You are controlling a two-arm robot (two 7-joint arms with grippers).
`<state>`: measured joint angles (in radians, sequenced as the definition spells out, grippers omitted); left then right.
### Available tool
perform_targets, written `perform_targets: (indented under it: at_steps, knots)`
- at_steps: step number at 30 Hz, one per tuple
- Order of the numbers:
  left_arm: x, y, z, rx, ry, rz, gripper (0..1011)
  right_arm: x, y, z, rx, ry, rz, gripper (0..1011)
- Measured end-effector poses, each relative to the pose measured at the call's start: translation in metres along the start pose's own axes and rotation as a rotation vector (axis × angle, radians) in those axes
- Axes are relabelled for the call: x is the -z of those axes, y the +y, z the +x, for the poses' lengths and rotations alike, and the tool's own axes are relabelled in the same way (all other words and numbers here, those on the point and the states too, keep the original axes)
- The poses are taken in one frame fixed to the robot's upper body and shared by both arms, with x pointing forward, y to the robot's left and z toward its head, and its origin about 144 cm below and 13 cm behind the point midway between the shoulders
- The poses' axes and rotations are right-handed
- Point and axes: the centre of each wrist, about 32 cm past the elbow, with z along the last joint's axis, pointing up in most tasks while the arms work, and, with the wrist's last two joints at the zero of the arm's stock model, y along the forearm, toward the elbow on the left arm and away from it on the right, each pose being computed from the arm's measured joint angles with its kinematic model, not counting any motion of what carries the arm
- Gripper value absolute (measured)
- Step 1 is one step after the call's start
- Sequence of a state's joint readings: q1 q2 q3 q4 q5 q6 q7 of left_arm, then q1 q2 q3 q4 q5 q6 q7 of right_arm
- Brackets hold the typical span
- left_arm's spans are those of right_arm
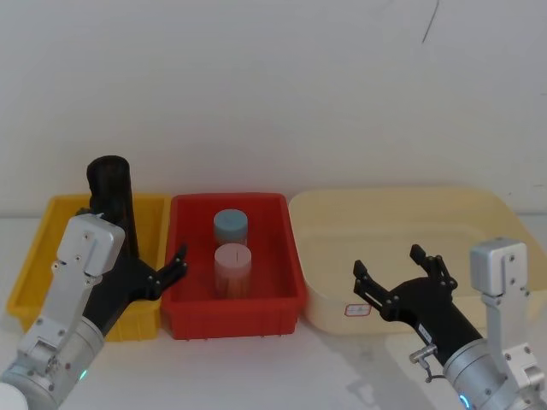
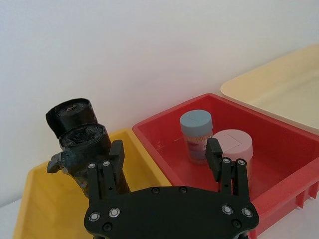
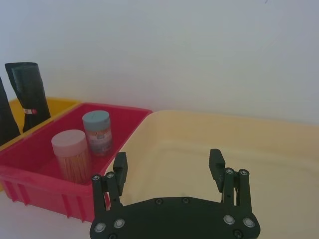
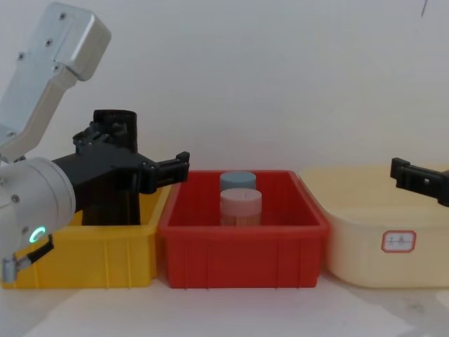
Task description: Pick up the garbage bag with the one hand and transfer it to the other hand.
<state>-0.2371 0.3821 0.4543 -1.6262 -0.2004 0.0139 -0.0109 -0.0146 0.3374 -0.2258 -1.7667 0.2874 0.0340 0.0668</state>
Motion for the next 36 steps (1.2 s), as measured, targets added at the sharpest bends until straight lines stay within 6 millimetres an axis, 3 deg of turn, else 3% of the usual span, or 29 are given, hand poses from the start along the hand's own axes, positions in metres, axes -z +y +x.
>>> perform_targets:
  at_steps: [36]
  knots:
    - [-0.0003,0.0014,-0.0013,0.001,-0.005,-0.001,1002,0.0000,0.0000,0.0000,0.000,0.000,0.000,1000]
